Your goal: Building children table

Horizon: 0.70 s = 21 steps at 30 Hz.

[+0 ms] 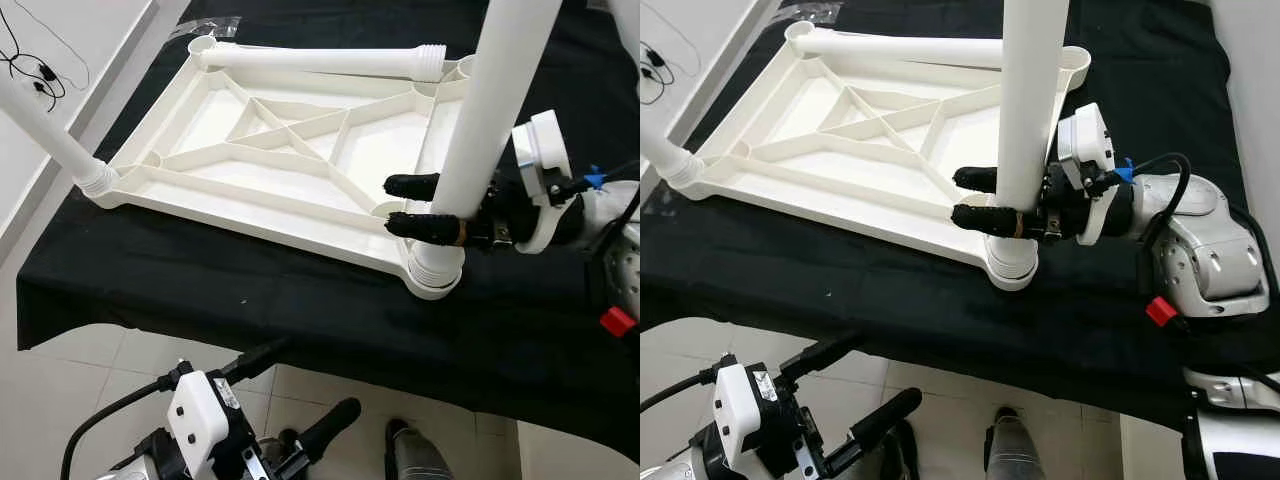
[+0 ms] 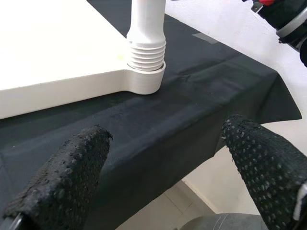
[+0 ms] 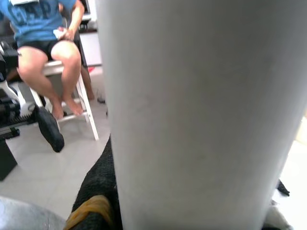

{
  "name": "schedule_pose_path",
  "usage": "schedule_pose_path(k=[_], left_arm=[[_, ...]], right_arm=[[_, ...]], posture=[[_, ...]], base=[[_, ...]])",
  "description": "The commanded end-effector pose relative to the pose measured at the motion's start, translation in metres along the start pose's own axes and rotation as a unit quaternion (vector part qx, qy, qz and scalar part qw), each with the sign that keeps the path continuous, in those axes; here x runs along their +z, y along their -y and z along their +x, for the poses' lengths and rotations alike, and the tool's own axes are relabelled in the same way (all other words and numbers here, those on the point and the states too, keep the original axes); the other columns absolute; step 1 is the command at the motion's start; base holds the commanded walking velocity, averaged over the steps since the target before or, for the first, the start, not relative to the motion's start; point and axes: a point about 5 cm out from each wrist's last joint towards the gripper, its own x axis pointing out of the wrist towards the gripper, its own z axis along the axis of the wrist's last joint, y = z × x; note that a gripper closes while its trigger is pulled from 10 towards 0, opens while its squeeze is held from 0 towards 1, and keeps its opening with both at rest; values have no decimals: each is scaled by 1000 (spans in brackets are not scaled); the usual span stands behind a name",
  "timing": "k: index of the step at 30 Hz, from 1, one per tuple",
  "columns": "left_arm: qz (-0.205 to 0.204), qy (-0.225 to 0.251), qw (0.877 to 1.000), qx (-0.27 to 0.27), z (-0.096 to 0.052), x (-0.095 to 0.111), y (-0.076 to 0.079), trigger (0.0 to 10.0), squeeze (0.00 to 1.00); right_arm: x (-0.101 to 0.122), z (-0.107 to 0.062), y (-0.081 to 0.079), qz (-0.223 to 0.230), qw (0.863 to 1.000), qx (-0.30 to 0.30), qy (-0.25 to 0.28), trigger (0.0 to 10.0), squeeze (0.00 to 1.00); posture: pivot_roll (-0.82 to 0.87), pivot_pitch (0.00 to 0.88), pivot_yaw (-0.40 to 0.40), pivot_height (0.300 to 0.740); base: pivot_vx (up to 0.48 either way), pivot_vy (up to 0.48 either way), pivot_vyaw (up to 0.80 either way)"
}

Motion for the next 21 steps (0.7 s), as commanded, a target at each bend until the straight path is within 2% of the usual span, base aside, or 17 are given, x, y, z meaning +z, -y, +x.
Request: schedule_pose_path(k=[1, 5, 8, 11, 17, 20, 21], left_arm=[[-5, -11, 1000, -2, -3, -4, 3, 10000, 0], [-5, -11, 1000, -2, -3, -4, 3, 10000, 0], [-4, -11, 1000, -2, -3, -4, 2, 10000, 0], [-4, -11, 1000, -2, -3, -4, 2, 10000, 0], [-4, -10, 1000, -2, -2, -4, 2, 10000, 0], [-4, -10, 1000, -2, -2, -4, 2, 10000, 0], [-3, -9, 1000, -2, -2, -4, 2, 10000, 0]], right_arm=[[-3, 5, -7, 13, 1000, 17, 19, 10000, 0], [0, 5, -9, 17, 999, 21, 36, 10000, 0], [11, 5, -13, 22, 996, 33, 86, 10000, 0], [13, 4, -14, 22, 995, 37, 92, 10000, 0], [13, 3, -16, 17, 995, 40, 88, 10000, 0], [9, 5, -18, 12, 997, 43, 68, 10000, 0], [3, 5, -18, 9, 998, 37, 46, 10000, 0]], posture=[[36, 353, 124, 740], [38, 354, 124, 740], [38, 357, 126, 740], [37, 357, 125, 740], [37, 357, 125, 740], [36, 358, 126, 740], [36, 358, 126, 740]], base=[[0, 0, 0], [0, 0, 0], [0, 0, 0], [0, 0, 0], [0, 0, 0], [0, 0, 0], [0, 0, 0]])
